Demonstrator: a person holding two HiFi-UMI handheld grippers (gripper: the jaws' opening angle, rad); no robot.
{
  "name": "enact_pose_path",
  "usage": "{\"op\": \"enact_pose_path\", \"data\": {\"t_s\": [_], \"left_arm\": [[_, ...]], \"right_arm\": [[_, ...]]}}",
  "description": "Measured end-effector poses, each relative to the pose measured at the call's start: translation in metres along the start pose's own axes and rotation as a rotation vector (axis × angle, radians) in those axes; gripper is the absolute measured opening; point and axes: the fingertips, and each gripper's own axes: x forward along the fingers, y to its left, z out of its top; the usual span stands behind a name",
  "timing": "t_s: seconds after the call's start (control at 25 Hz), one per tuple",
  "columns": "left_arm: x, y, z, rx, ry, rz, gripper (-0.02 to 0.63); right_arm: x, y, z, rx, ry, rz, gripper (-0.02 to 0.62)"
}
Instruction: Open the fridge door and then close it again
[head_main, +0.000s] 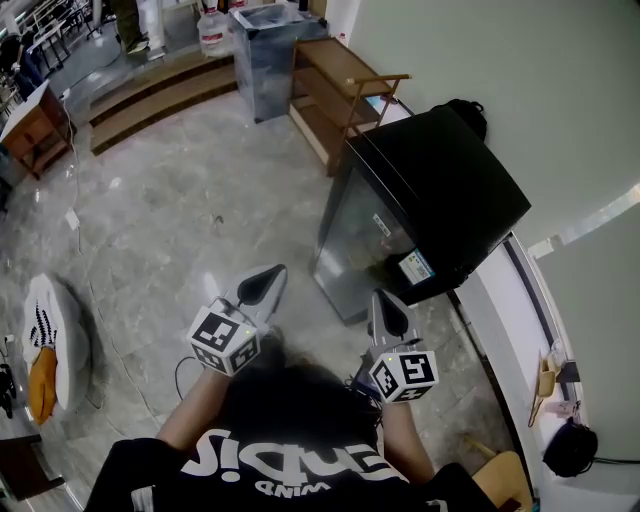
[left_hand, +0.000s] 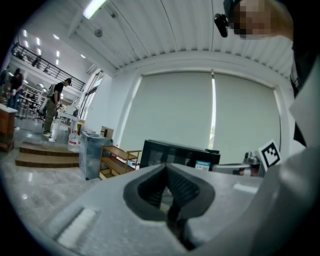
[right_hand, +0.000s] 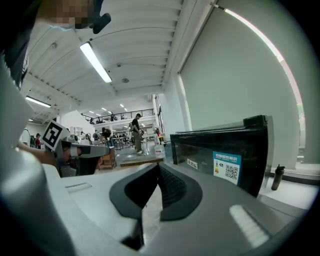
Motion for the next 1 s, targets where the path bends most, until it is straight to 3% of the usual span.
{"op": "enact_pose_path", "data": {"t_s": [0.28, 0.48, 1.0], "left_arm": [[0.040, 0.025, 0.015, -0.003, 0.008, -0.088, 0.003], [0.061, 0.041, 0.014, -0.029, 0.026, -0.124, 0.043], [0.100, 0.050, 0.012, -0.016, 0.037, -0.193, 0.280]], "right_arm": [[0.031, -0.012, 0.012, 0.007, -0.009, -0.039, -0.003], [0.051, -0.021, 0.015, 0.013, -0.016, -0.053, -0.003], [0.081, -0.033, 0.020, 0.015, -0.010, -0.055, -0.003]]}}
